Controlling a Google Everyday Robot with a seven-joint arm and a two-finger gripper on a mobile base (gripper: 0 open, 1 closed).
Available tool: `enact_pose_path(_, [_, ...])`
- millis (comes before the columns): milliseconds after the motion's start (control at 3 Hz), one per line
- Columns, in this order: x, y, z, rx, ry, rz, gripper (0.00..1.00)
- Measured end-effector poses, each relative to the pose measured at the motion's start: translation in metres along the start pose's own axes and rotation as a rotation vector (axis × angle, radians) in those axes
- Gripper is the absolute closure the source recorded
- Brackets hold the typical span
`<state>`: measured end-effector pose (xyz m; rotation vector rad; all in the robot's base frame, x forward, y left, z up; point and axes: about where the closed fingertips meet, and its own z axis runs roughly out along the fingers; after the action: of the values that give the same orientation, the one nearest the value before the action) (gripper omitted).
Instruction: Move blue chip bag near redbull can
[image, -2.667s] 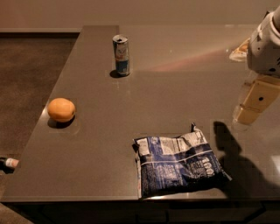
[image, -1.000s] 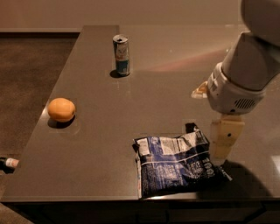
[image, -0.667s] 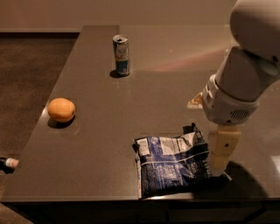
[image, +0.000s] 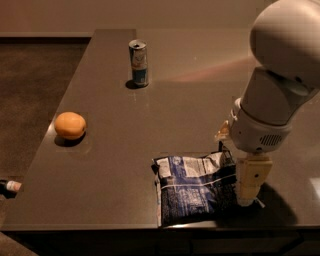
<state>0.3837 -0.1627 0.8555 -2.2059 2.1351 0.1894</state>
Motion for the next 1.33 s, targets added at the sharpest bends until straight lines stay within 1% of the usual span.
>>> enact_pose_path(333, [0.005, 0.000, -0.005, -0.017, 0.027, 0.019, 0.49])
enact_pose_path(667, [0.001, -0.004, -0.010, -0.012, 0.032, 0.026, 0.73])
enact_pose_path(1000, [-0.005, -0.028, -0.028, 0.042, 0.048, 0.043, 0.95])
enact_pose_path(1333, [-0.010, -0.068, -0.056, 0.117, 0.065, 0.061, 1.00])
